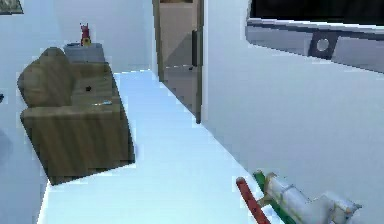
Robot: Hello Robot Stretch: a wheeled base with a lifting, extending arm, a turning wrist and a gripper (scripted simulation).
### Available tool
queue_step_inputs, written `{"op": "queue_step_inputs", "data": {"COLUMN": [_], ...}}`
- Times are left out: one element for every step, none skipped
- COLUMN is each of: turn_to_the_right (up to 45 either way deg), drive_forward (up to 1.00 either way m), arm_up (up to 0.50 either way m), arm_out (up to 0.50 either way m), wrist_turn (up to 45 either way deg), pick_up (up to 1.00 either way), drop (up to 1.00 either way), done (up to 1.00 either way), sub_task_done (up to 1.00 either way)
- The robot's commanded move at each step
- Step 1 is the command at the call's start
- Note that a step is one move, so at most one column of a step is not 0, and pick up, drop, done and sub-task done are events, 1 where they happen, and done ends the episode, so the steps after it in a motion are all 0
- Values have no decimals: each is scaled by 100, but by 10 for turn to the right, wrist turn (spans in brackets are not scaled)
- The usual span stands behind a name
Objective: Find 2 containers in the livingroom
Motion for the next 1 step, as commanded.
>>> {"op": "queue_step_inputs", "data": {"turn_to_the_right": [0], "drive_forward": [100], "arm_up": [0], "arm_out": [0], "wrist_turn": [0], "pick_up": [0], "drop": [0], "done": [0], "sub_task_done": [0]}}
